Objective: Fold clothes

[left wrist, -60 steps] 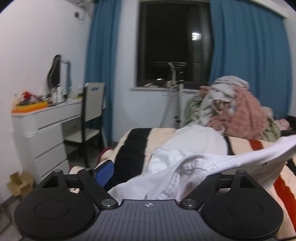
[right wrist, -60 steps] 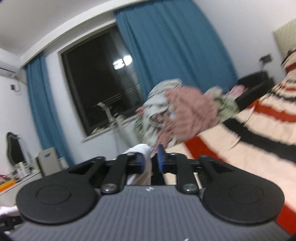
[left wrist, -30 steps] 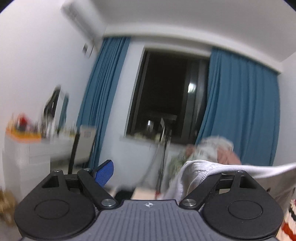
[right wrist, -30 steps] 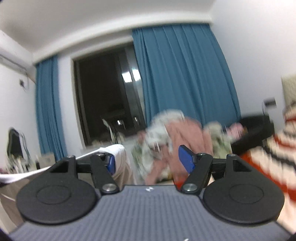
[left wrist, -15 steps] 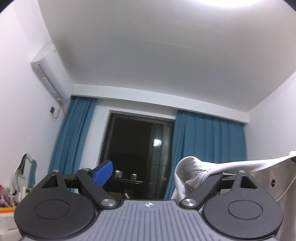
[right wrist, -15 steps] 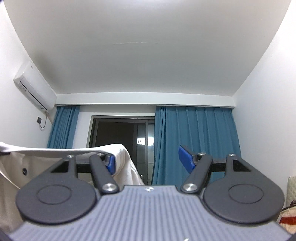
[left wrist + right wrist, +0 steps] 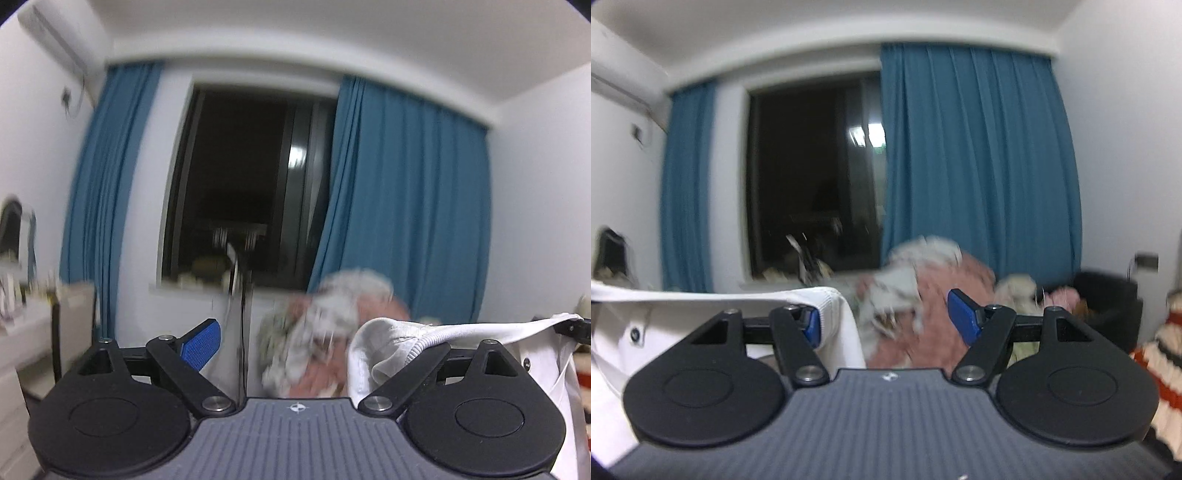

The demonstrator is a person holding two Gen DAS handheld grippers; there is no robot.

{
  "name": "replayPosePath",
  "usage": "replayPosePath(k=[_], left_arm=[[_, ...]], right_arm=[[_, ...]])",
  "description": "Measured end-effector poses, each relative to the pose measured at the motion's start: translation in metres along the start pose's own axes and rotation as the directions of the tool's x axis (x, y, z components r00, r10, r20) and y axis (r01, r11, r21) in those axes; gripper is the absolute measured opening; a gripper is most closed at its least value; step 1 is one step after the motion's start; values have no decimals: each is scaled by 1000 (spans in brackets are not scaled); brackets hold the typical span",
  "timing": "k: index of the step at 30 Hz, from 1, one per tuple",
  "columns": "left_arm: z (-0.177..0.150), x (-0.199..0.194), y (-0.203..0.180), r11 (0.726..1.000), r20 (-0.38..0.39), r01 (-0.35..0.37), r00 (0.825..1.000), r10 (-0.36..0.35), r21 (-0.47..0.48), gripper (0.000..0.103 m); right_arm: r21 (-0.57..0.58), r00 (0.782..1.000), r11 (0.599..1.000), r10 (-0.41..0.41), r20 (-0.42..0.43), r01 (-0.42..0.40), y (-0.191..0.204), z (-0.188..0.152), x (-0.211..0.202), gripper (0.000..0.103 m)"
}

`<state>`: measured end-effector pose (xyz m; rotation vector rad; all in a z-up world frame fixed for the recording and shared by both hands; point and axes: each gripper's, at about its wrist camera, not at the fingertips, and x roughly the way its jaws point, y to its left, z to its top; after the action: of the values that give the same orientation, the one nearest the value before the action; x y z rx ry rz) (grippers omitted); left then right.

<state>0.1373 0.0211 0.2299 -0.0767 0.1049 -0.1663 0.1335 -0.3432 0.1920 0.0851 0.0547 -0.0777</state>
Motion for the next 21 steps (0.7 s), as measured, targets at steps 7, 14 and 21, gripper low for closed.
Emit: replayPosePath(k=[7, 14, 21], left_arm=[[-93, 269, 1, 993, -140, -119, 983, 118, 2, 93], [-250, 458, 64, 987, -499, -129, 864, 65, -95, 88], [-314, 538, 99, 996, -740, -82, 671, 41, -19, 98]], right_arm=[[-36, 986, 991, -135, -102, 132, -13, -104, 240, 68], [-58, 905, 990, -139, -401, 126, -21, -246, 400, 67], [-86, 703, 996, -81, -707, 29, -21, -316, 465, 70]])
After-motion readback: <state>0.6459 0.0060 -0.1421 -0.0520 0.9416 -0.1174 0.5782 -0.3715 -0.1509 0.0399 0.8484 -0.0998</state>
